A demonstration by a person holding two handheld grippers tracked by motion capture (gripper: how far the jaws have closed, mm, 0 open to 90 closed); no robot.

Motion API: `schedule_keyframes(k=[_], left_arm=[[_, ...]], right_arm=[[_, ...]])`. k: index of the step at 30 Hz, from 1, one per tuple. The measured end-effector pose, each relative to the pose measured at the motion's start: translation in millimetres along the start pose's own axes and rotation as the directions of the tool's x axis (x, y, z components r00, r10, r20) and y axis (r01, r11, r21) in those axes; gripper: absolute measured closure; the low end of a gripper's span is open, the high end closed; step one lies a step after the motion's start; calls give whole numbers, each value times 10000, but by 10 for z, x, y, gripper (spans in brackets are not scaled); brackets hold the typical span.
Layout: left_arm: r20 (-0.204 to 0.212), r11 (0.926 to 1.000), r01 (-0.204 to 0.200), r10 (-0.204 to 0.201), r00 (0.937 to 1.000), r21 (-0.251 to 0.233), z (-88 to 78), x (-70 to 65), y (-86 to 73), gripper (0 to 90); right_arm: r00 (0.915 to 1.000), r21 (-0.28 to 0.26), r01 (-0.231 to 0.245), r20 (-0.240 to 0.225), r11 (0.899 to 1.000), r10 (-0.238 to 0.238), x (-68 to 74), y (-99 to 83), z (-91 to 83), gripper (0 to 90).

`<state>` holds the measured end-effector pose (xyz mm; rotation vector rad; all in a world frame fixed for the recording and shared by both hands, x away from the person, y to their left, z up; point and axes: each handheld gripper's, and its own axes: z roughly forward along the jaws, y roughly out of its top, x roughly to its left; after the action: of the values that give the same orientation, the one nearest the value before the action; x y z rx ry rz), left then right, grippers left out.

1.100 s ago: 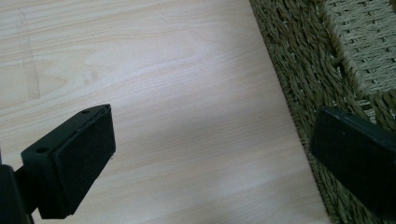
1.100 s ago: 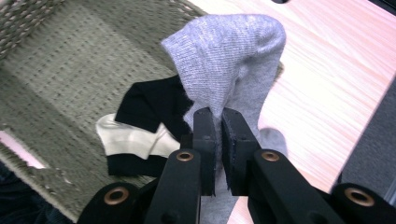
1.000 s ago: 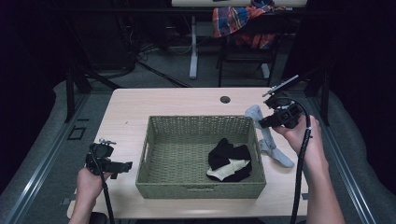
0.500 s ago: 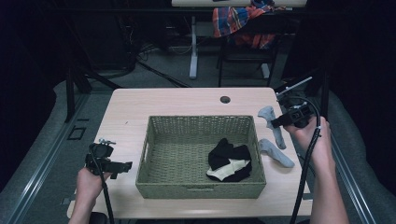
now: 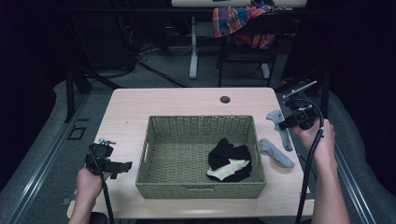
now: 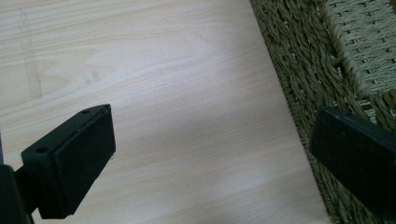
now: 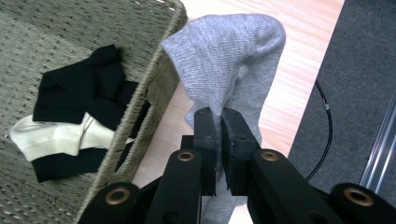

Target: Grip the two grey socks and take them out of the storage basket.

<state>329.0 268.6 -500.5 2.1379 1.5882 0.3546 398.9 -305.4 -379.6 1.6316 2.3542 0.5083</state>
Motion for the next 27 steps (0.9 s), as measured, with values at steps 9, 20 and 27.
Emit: schedule_keyframes(k=[9,20,27], left_arm=[[-7,10000,-11,11,10000,-3,1,-2,1,8],[-18,10000,-28,28,10000,-20,0,-5,3,9],[-5,10000,-30,30,10000,-22,1,-3,4,9]], right_arm=[[9996,335,-295,-22,9990,296,-120,-33,157,862],[9991,846,-425,16,9955,426,-196,-64,418,862],[9991,1342,-417,158,9901,400,-187,-83,672,861]])
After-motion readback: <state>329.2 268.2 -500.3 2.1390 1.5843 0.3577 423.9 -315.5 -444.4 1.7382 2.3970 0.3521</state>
